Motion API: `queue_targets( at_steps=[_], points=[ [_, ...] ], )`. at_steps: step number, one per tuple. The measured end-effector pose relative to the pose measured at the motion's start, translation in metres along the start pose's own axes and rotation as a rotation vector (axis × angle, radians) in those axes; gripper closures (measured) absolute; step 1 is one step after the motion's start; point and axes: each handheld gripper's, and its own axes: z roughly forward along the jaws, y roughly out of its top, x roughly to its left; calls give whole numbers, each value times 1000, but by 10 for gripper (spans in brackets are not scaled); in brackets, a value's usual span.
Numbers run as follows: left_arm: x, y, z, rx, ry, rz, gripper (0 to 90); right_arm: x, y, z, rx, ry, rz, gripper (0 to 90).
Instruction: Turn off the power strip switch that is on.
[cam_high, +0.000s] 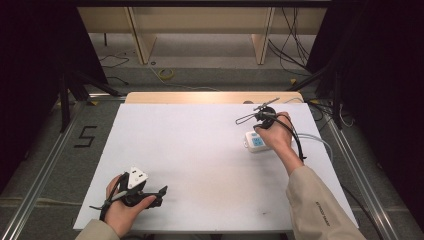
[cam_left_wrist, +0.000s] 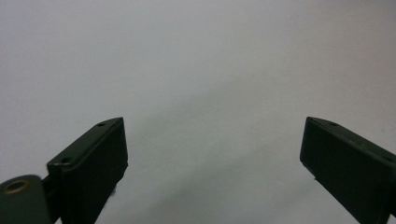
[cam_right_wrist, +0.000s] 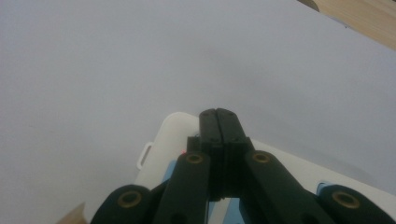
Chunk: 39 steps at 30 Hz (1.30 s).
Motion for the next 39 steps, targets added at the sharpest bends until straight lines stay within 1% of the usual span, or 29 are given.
queue_targets(
  at_steps=[5, 11, 12, 14, 15, 19, 21, 27, 39],
  points=[
    [0, 0, 0, -1, 1, 0, 72, -2, 0, 2, 7, 1, 7, 900],
    [0, 0, 0, -1, 1, -1, 72, -2, 2, 4, 16, 0, 3, 900],
    [0, 0, 0, -5, 1, -5, 72, -2, 3, 4, 16, 0, 8, 900],
    [0, 0, 0, -1, 0, 0, 72, -1, 5, 4, 19, 1, 3, 900],
    [0, 0, 0, -6, 0, -5, 72, -1, 7, 4, 22, 2, 3, 900],
    [0, 0, 0, -3, -1, -2, 72, 0, 9, 5, 24, 0, 2, 900],
    [0, 0, 0, -5, 0, -6, 72, 1, 10, 6, 32, 1, -2, 900],
    [0, 0, 0, 1, -5, -7, 72, 0, 9, 9, 49, 4, 0, 900],
    [0, -1, 1, 1, -7, -7, 72, -2, 10, 13, 65, 10, 13, 900]
  ],
)
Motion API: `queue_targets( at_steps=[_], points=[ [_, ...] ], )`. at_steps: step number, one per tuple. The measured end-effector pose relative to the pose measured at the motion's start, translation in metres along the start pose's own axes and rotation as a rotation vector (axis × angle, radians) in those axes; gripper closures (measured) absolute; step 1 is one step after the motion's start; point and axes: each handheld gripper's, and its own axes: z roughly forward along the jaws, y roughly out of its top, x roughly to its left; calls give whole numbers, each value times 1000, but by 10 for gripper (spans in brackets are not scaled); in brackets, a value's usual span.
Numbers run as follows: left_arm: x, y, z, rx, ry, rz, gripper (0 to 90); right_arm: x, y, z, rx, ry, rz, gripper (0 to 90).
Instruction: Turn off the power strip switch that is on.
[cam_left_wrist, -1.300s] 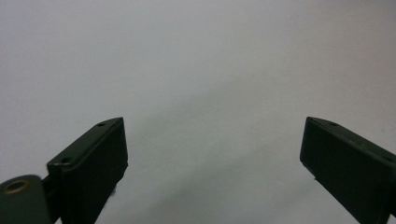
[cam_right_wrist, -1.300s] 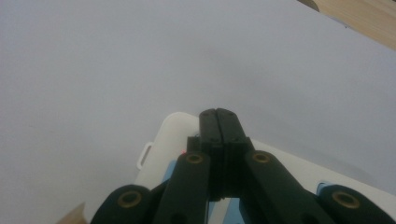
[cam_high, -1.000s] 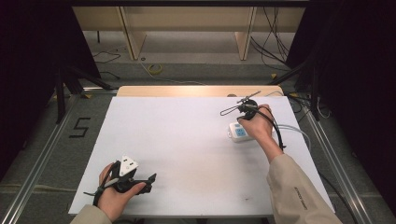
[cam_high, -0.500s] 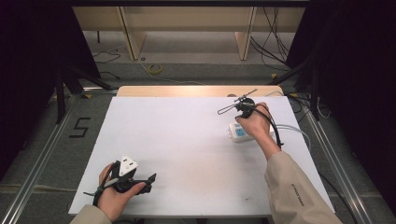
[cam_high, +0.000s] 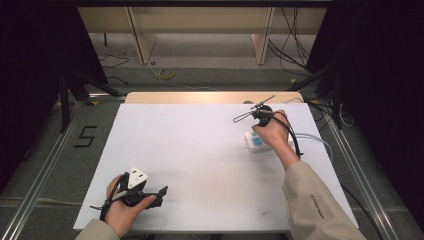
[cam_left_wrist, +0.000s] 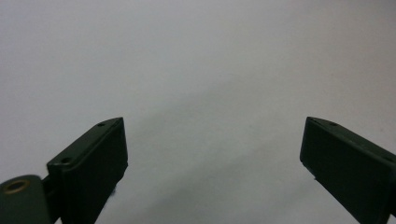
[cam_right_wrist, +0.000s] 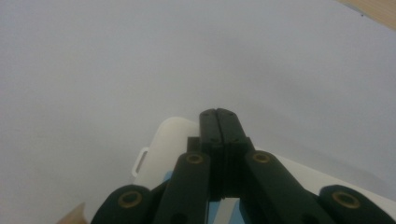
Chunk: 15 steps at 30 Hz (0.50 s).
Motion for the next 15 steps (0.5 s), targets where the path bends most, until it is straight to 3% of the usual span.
queue_targets(
  at_steps=[15],
  points=[
    [-1, 0, 0, -3, -1, 2, 71, 1, 2, 2, 32, 12, -4, 900]
  ],
)
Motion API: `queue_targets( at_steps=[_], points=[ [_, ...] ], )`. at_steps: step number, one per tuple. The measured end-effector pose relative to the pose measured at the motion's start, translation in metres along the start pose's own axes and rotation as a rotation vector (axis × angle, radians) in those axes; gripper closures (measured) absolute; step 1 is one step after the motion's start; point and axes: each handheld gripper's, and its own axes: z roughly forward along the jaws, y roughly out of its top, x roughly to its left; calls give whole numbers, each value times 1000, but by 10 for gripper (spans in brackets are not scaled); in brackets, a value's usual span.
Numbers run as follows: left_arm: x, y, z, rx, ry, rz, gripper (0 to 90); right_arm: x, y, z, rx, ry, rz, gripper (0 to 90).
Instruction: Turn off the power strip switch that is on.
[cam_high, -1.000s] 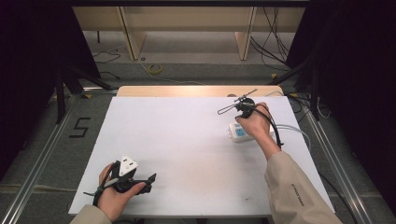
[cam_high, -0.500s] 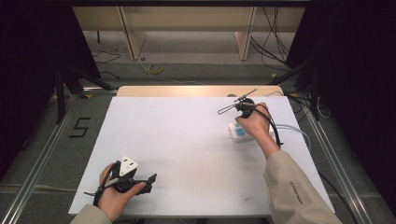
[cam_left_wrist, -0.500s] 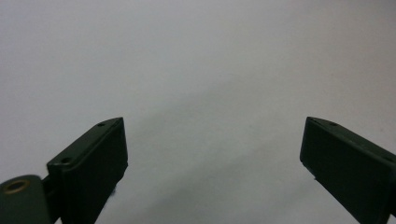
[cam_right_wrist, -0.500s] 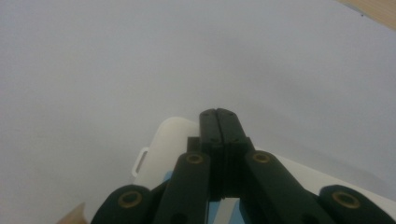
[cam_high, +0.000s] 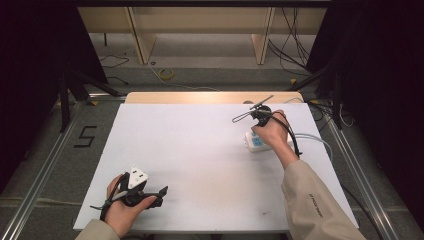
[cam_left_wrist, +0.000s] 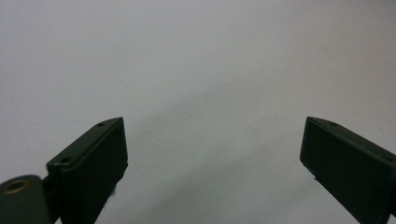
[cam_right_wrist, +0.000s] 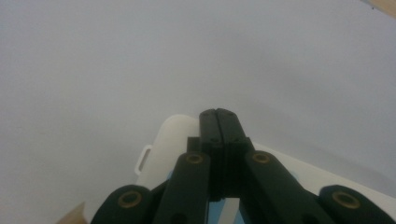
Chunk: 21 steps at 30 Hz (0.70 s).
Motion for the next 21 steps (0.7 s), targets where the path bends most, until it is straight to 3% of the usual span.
queue_targets(
  at_steps=[21],
  points=[
    [0, 0, 0, 1, 0, 8, 71, 3, 1, 4, 41, 2, 15, 900]
  ],
)
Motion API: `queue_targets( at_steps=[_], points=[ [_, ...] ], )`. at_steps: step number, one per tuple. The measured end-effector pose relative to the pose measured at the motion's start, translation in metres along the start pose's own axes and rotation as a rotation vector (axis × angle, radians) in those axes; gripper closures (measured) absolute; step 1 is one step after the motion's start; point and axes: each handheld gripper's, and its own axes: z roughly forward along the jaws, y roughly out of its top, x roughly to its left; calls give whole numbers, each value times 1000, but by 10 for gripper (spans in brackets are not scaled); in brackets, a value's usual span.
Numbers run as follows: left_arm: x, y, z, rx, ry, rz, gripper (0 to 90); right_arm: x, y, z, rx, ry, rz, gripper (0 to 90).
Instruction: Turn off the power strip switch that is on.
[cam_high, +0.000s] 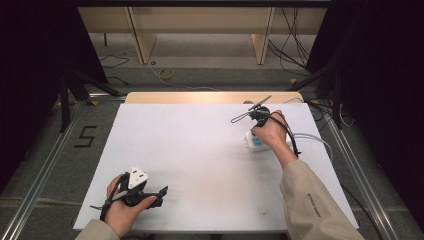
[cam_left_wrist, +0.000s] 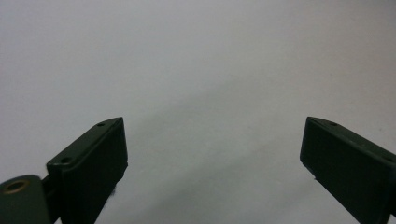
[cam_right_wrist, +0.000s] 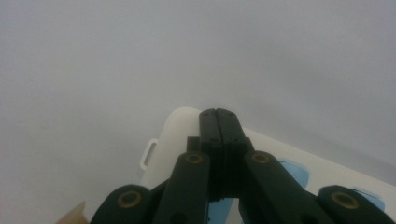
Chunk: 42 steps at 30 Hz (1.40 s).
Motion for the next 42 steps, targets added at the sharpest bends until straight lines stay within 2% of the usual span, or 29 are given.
queue_targets(
  at_steps=[19, 30, 36, 39, 42],
  points=[
    [-1, 0, 0, -4, 0, 0, 71, -1, 0, 1, 6, 7, 26, 900],
    [-1, 0, 0, -1, -1, 0, 71, 0, 0, 1, 10, 1, 25, 900],
    [-1, 0, 0, -1, -2, -1, 71, 0, -1, 1, -2, -1, 28, 900],
    [0, 0, 1, -1, -2, 0, 71, -1, -3, 1, -19, 11, 50, 900],
    [0, 0, 1, -2, -2, -3, 71, 0, -4, 1, -27, -1, 54, 900]
  ],
)
